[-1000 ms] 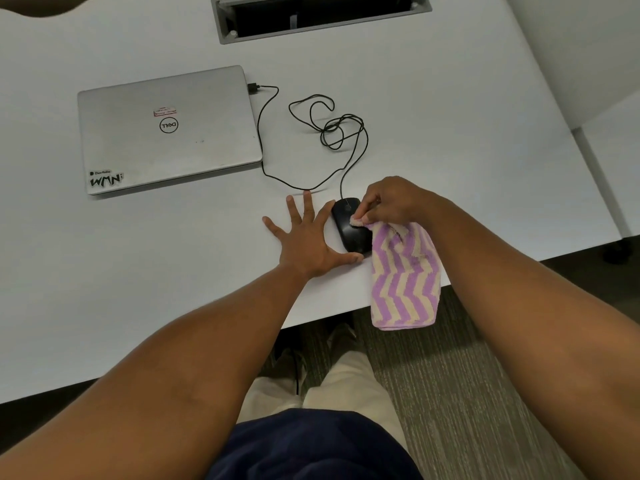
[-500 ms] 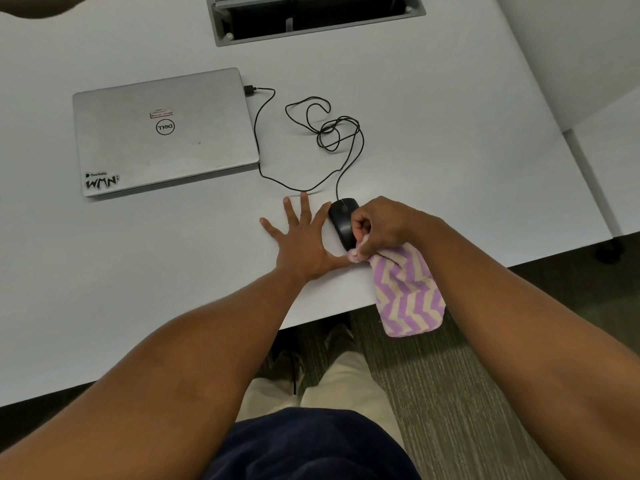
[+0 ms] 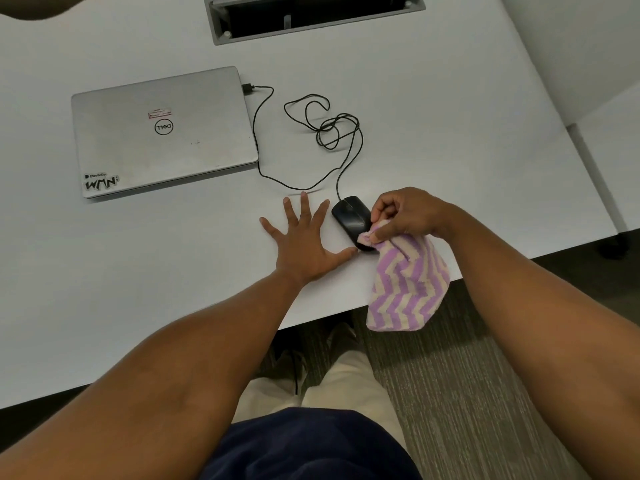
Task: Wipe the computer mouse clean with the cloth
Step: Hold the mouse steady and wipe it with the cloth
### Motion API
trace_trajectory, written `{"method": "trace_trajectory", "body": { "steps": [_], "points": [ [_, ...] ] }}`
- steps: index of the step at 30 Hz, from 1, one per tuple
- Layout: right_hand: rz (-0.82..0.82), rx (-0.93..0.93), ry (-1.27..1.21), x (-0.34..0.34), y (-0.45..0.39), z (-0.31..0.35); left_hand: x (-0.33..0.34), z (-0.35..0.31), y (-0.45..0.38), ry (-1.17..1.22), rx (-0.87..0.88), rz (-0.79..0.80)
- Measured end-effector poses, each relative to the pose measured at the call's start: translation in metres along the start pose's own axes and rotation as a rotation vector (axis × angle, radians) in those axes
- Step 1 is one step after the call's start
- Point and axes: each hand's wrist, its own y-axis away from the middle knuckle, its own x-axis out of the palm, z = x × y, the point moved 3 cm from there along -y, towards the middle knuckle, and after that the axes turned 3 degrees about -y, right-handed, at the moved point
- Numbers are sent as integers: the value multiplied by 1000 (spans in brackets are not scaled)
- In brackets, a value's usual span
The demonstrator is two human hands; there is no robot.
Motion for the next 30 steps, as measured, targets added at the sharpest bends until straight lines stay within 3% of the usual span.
{"method": "trace_trajectory", "body": {
  "steps": [8,16,22,30],
  "points": [
    [-32,20,57,-7,0,-2,-1,-13,-3,194,-111,-51],
    [16,16,138,-6,4,-5,-1,-16,-7,223,-156,-20],
    [-133,-29,33,-12,5,2,-2,-16,-7,216,-158,-23],
    [12,32,146,2,10,-10,-1,-16,-7,197,-159,-10]
  ]
}}
